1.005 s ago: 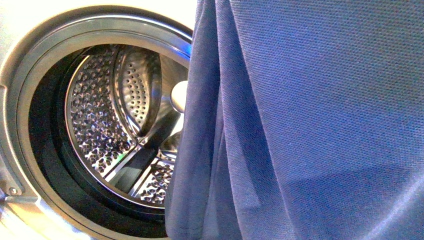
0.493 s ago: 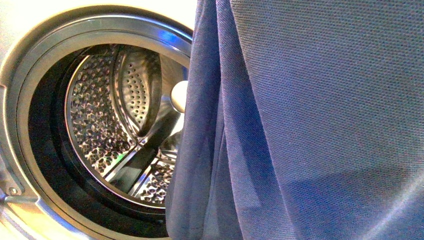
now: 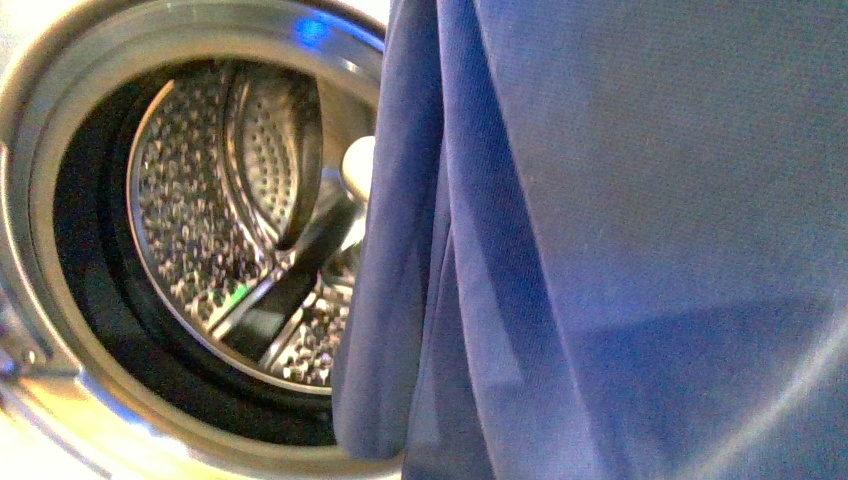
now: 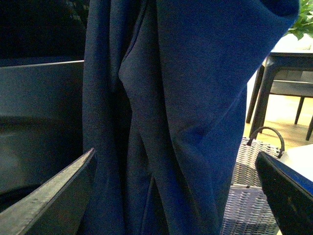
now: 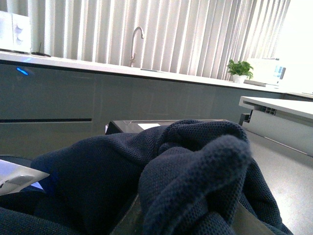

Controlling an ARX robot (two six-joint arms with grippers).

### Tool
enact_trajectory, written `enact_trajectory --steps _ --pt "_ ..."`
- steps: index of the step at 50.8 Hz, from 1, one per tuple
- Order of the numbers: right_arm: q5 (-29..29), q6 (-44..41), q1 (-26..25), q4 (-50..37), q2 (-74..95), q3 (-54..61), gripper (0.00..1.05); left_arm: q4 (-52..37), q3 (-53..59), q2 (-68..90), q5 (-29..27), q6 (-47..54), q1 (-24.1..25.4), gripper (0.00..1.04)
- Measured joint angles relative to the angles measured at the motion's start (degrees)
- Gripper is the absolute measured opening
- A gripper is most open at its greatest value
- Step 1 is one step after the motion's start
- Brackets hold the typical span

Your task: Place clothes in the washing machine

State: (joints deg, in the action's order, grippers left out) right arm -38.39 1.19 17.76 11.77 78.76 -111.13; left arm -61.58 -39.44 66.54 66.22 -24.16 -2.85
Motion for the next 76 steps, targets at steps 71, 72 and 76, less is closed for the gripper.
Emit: enact_trajectory --steps 71,72,76 --pt "0.09 -0.09 0.0 0.0 0.0 0.0 0.14 1.25 -14.1 20.17 -16.15 9.01 -26.56 0.98" --pt "0.09 -0.09 -0.02 0.0 0.0 0.0 0.14 1.62 -14.32 20.26 -16.17 9.18 -26.88 0.98" --pt "0.07 -0.09 0.0 0.0 0.0 0.0 0.14 3.06 -15.21 20.63 -16.87 10.19 -27.96 0.98"
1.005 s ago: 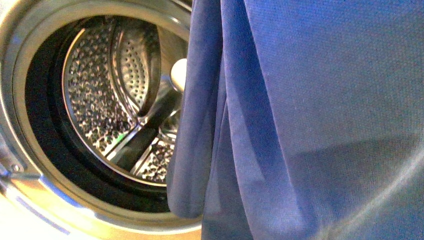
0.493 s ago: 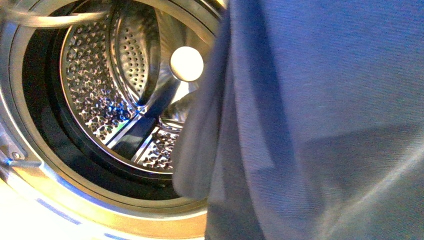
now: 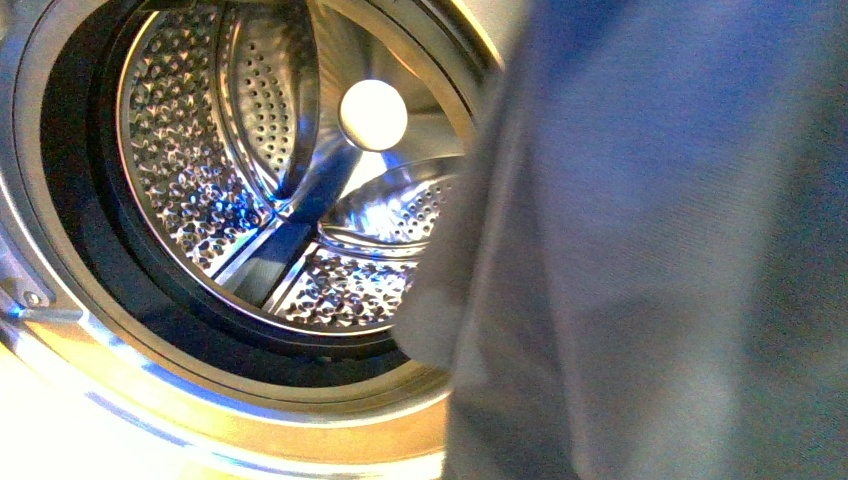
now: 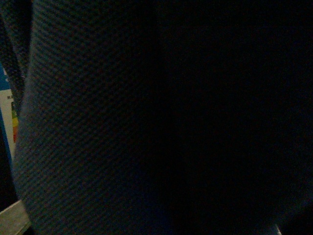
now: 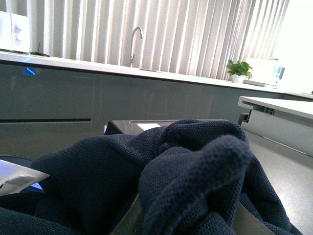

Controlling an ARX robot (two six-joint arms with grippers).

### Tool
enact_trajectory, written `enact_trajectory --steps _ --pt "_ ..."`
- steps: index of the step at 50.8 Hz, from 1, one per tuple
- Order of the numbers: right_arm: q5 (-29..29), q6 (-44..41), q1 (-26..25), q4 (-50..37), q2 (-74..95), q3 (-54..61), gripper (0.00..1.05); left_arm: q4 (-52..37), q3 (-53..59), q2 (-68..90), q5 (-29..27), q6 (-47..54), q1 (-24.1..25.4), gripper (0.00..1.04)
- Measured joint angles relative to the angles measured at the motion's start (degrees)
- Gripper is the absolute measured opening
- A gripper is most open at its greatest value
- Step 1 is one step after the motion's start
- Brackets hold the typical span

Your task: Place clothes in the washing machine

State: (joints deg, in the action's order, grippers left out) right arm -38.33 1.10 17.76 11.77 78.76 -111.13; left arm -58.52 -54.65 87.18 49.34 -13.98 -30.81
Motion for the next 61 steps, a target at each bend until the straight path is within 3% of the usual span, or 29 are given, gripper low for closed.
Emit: enact_trajectory --steps 9,30,53,57,61 --pt "0.07 0.0 -0.02 0.0 0.0 0.0 0.14 0.85 -2.16 1.42 -2.73 1.18 -2.1 0.98" --pt "0.13 -0.04 -0.04 0.0 0.0 0.0 0.14 4.61 -6.14 4.79 -15.85 6.73 -5.2 0.97" --pt "0.15 -0.04 -0.04 0.0 0.0 0.0 0.14 3.26 -1.4 0.2 -21.22 6.12 -2.19 0.27" --pt "0.13 -0.24 -0.04 0.0 0.0 0.0 0.26 2.6 -0.04 -1.81 -22.36 5.64 -1.27 0.13" --pt "0.13 -0.26 -0.04 0.0 0.0 0.0 0.37 2.54 0.44 -3.02 -23.47 4.87 -0.37 0.07"
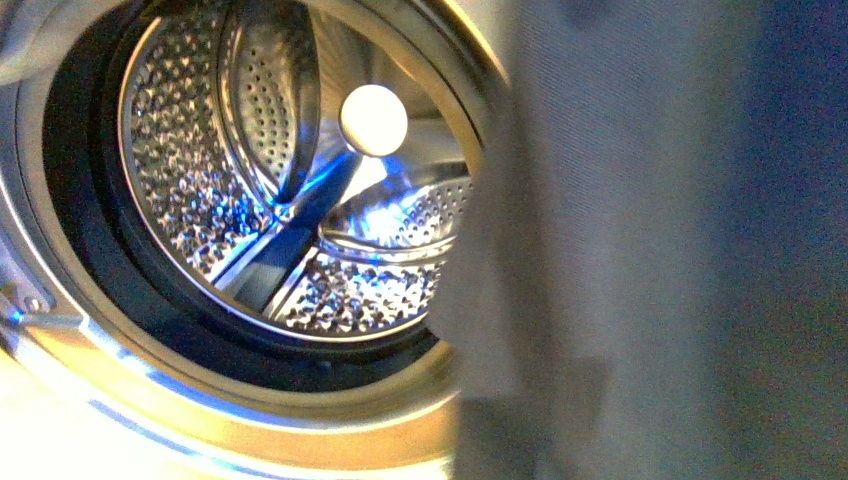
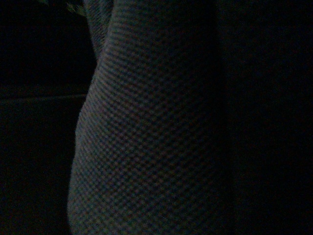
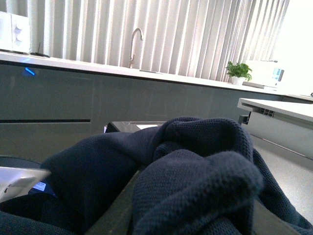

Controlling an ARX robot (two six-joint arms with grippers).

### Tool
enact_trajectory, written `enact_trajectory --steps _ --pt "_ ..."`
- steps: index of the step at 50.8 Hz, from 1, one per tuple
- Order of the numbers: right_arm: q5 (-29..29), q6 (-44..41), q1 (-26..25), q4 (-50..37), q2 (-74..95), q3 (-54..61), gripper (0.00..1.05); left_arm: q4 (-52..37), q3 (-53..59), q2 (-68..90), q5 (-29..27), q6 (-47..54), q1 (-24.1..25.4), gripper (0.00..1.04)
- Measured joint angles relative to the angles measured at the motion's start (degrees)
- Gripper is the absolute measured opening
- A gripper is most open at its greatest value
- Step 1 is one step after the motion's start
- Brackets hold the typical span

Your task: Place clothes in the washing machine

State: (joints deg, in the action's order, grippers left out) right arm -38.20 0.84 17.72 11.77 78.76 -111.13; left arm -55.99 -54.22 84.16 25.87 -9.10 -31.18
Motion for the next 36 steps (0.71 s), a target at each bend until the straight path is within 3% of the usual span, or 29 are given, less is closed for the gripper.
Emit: enact_trajectory --steps 9,17,20,36 --pt "0.0 0.0 0.0 0.0 0.0 0.0 0.6 0.04 0.2 -1.77 -2.93 -0.94 2.36 0.07" --pt "0.02 0.0 0.0 -0.02 -0.02 -0.02 0.92 0.96 0.98 -3.58 -5.99 -2.29 6.64 0.07" --pt "0.07 0.04 0.0 -0.02 -0.02 -0.02 0.99 1.03 2.14 -4.22 -5.7 -2.36 7.93 0.07" --pt "0.15 0.0 0.0 -0.02 -0.02 -0.02 0.97 3.48 12.9 -10.19 -1.73 1.29 14.29 0.07"
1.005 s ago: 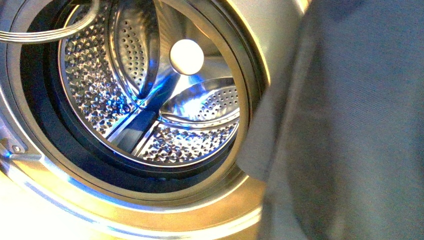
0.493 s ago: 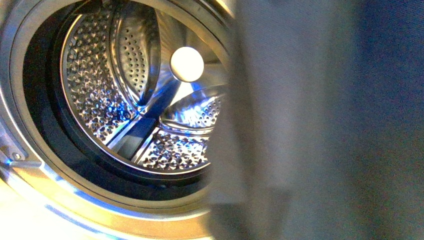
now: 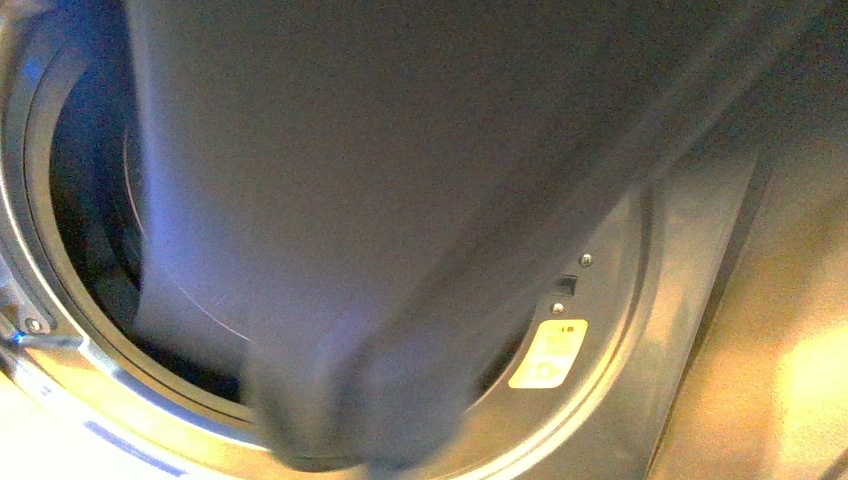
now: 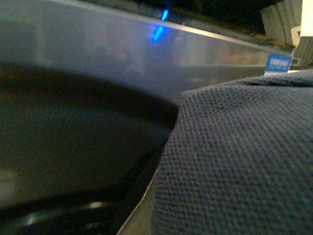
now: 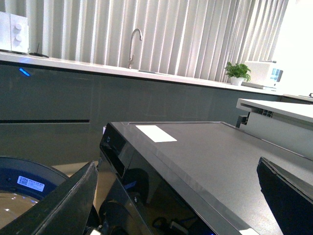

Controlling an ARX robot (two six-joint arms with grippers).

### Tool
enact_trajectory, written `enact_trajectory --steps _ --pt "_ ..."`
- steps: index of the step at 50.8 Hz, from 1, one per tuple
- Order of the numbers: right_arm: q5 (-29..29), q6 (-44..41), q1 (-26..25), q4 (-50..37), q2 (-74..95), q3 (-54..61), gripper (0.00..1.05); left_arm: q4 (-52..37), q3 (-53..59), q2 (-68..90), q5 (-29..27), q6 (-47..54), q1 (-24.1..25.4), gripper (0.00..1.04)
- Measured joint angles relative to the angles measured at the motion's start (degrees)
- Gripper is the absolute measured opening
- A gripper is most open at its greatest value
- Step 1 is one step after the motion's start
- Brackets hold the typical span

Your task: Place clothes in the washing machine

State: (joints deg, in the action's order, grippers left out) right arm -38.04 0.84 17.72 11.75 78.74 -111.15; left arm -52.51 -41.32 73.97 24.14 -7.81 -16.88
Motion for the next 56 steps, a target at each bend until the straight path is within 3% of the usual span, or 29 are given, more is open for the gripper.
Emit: enact_trajectory --steps 31,44,45,47,50,52,56 --pt "0.02 -0.02 0.0 0.0 0.0 0.0 0.97 1.57 24.48 -17.55 1.6 2.69 14.47 0.07" --pt "0.0 0.0 0.0 0.0 0.0 0.0 0.97 -2.03 27.96 -16.02 -0.39 2.64 14.32 0.07" --pt "2.43 -0.68 0.48 -1.42 -0.28 0.61 0.97 -2.51 28.11 -15.47 -0.79 2.62 14.05 0.07" --pt "17.29 -3.74 2.71 -12.59 -1.84 5.55 0.97 -3.43 28.52 -14.56 -1.57 2.64 13.51 0.07" --pt "32.37 -5.62 3.43 -22.12 -3.74 10.12 0.97 -4.96 29.44 -13.25 -1.86 2.67 12.7 0.07" --pt "37.09 -6.12 3.04 -23.58 -5.73 12.96 0.97 -6.1 30.05 -12.66 -1.84 2.62 12.26 0.07" --pt "38.07 -5.95 1.38 -24.35 -8.92 17.38 0.97 -8.52 30.8 -11.72 -1.55 1.86 11.85 0.07"
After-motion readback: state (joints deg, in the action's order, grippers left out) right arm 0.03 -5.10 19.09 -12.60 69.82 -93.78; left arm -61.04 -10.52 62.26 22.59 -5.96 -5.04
